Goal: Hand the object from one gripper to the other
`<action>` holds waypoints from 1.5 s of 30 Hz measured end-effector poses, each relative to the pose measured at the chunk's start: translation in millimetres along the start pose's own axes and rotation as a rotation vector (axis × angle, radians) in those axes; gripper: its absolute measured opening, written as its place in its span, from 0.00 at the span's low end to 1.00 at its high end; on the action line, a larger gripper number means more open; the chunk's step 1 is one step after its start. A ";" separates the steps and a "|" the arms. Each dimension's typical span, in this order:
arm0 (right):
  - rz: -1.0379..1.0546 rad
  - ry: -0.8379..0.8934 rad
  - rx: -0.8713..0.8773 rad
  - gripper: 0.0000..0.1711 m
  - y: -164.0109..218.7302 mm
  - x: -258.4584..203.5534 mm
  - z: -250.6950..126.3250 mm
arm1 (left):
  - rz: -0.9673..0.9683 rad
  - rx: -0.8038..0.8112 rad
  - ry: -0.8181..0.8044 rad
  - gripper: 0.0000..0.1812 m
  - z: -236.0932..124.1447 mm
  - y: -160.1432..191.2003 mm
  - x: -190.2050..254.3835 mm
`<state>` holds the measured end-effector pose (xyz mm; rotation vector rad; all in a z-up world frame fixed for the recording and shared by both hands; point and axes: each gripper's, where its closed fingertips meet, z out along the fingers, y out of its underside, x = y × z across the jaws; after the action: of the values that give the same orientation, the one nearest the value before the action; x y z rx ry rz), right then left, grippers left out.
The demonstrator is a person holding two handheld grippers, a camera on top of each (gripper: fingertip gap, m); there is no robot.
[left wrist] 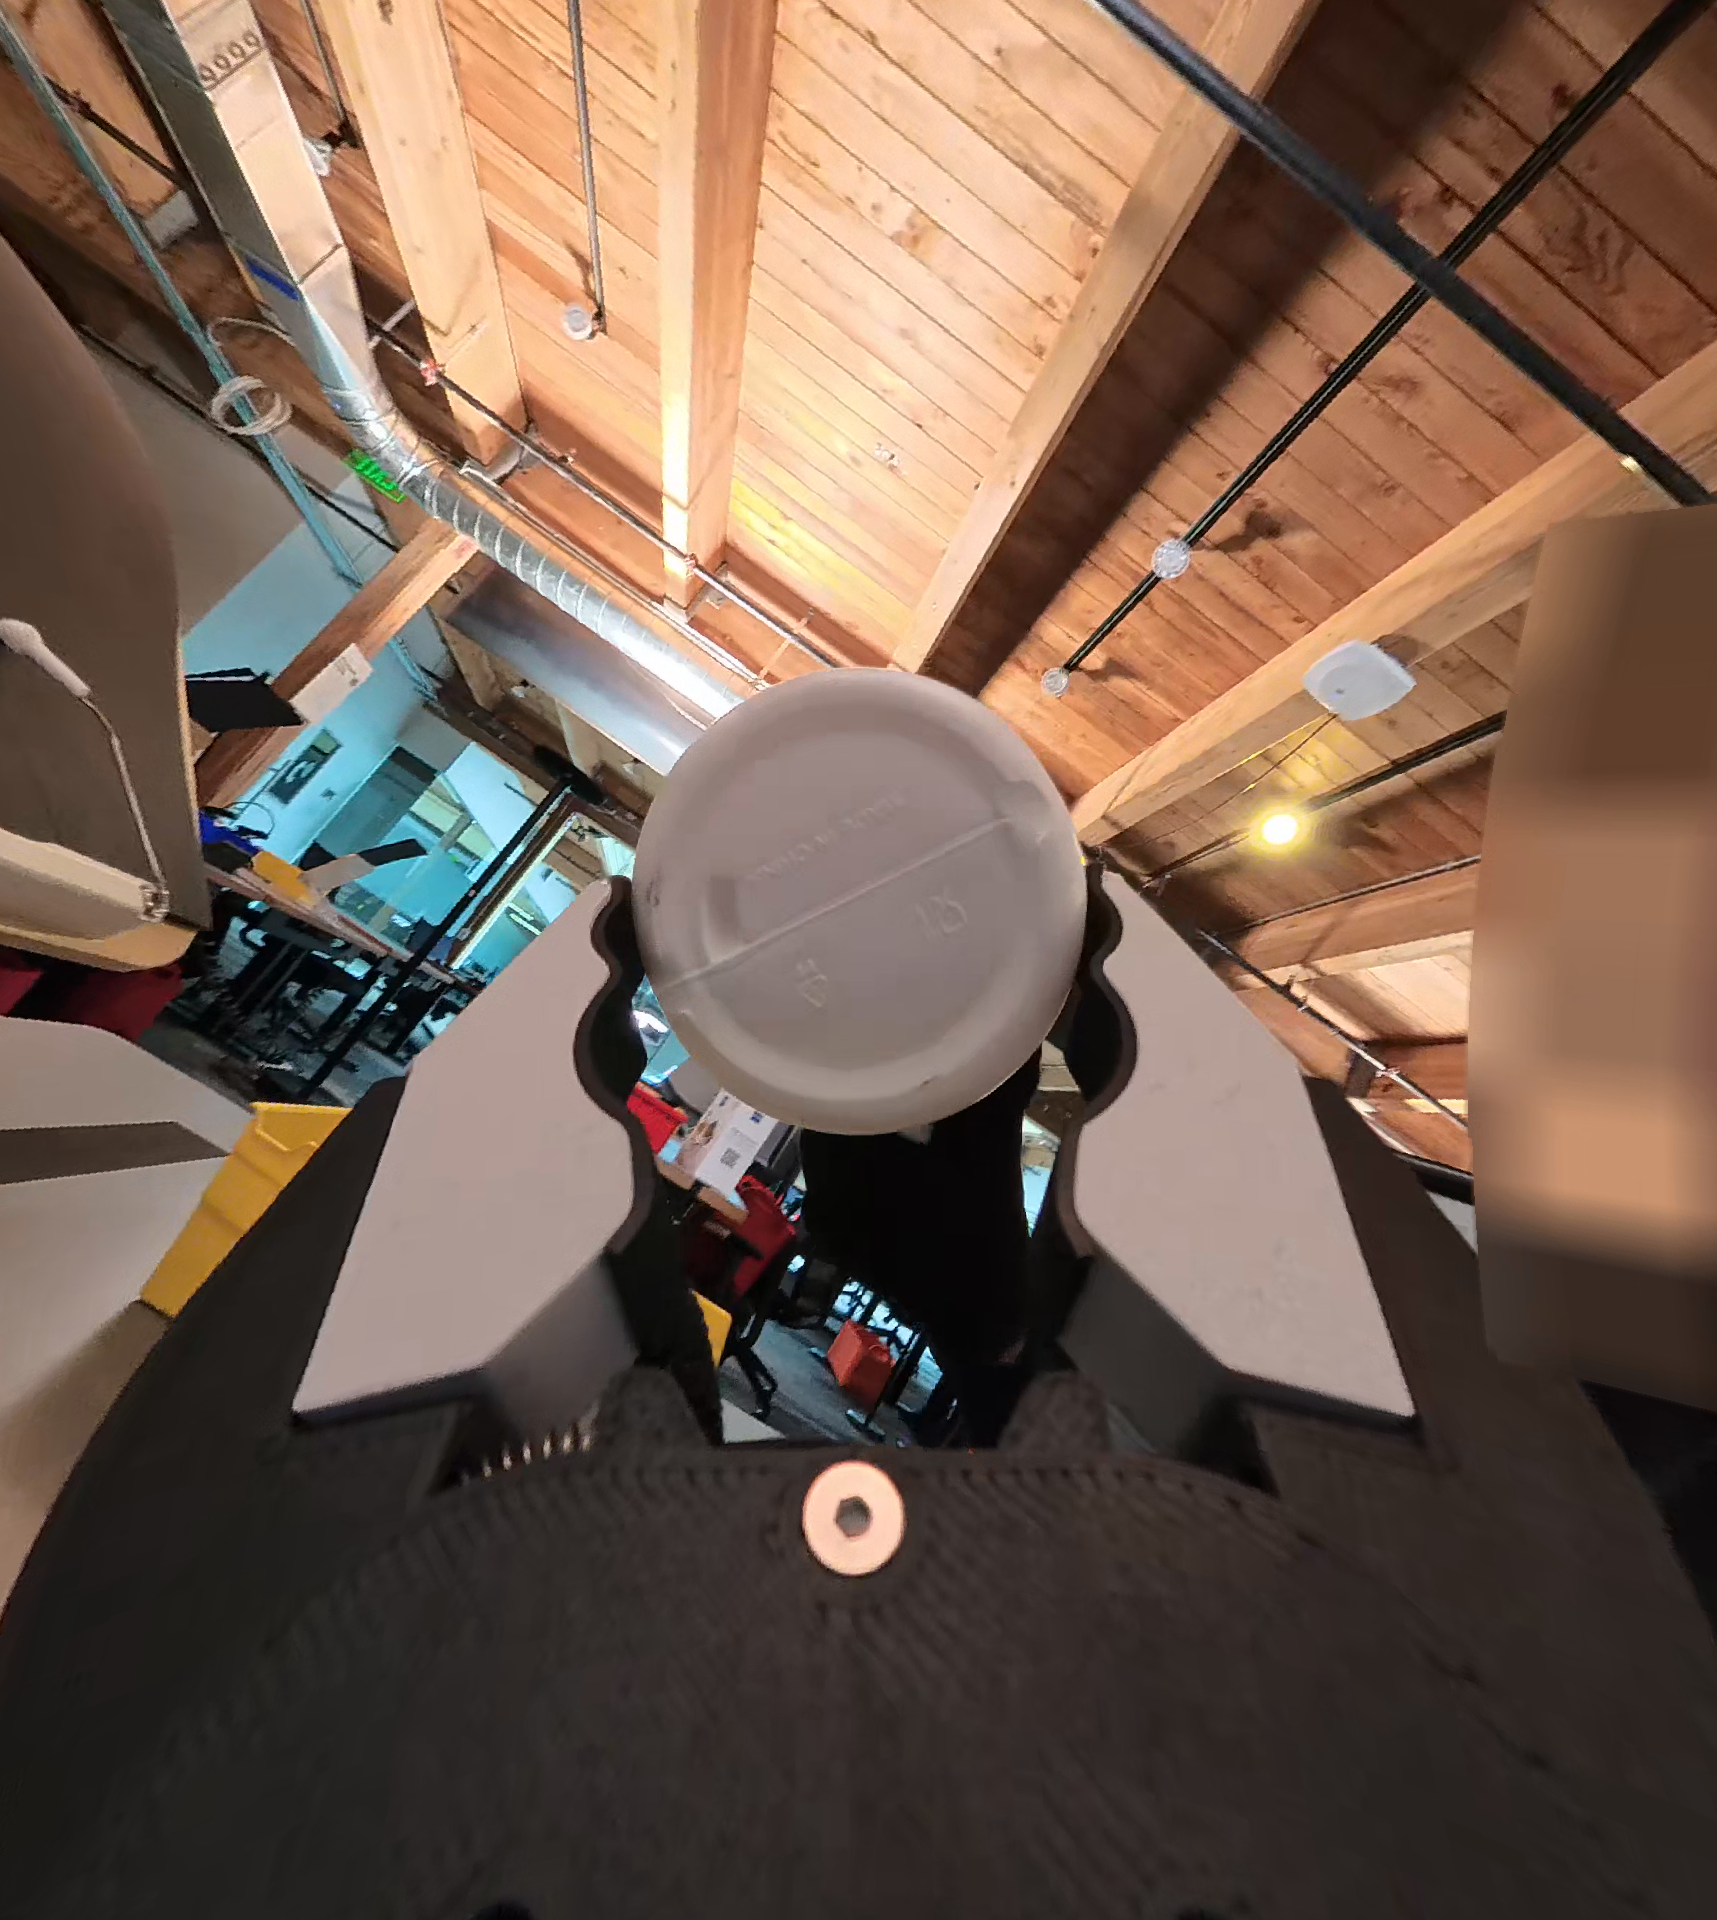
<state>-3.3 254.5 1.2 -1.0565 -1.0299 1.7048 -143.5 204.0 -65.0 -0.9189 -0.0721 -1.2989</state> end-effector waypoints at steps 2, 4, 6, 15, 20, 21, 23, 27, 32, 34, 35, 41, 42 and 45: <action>0.025 -0.004 0.031 0.32 5.1 0.8 -5.4 | 0.008 -0.006 -0.004 0.45 0.5 -2.6 0.7; 0.061 0.006 0.057 0.36 12.4 4.1 -9.1 | 0.011 -0.002 -0.013 0.45 0.8 -6.3 1.5; 0.078 0.006 0.063 0.36 20.5 5.2 -12.2 | 0.016 -0.002 -0.031 0.45 0.1 -9.3 -0.2; 0.159 -0.003 0.101 0.38 42.1 5.8 -19.8 | 0.030 -0.014 -0.070 0.45 0.1 -12.7 -0.2; 0.212 0.015 0.121 0.38 67.5 7.9 -23.4 | 0.042 -0.012 -0.117 0.45 -0.6 -19.3 -8.3; 0.221 0.016 0.127 0.38 71.9 8.1 -23.8 | 0.044 -0.008 -0.123 0.45 -0.6 -20.0 -9.1; 0.243 0.002 0.137 0.39 79.3 5.7 -23.1 | 0.038 0.005 -0.126 0.45 -0.3 -22.1 -10.8; 0.268 -0.002 0.133 0.39 93.5 2.9 -22.1 | 0.027 0.031 -0.146 0.45 -2.3 -25.8 -17.6; 0.308 0.011 0.124 0.40 112.3 3.0 -24.6 | 0.017 0.041 -0.179 0.45 -4.6 -25.8 -24.4; 0.325 0.011 0.117 0.40 120.1 1.7 -25.2 | 0.011 0.039 -0.191 0.44 -4.5 -24.6 -28.8; 0.332 0.017 0.116 0.40 123.5 1.8 -25.7 | 0.010 0.037 -0.198 0.45 -4.4 -24.2 -29.9; 0.344 0.048 0.077 0.42 143.1 -0.2 -27.2 | 0.010 0.028 -0.214 0.44 -1.4 -24.5 -30.0; 0.332 0.064 0.049 0.45 147.6 -0.5 -27.2 | 0.011 0.022 -0.212 0.44 -2.4 -26.3 -30.8; 0.214 0.153 -0.067 0.55 156.5 -1.6 -28.7 | 0.022 0.003 -0.221 0.44 -0.6 -25.2 -31.1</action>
<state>-13.2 213.2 -152.1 -1.3596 -0.9078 1.7358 -174.9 228.7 -68.1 -1.0546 -0.2352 -1.1724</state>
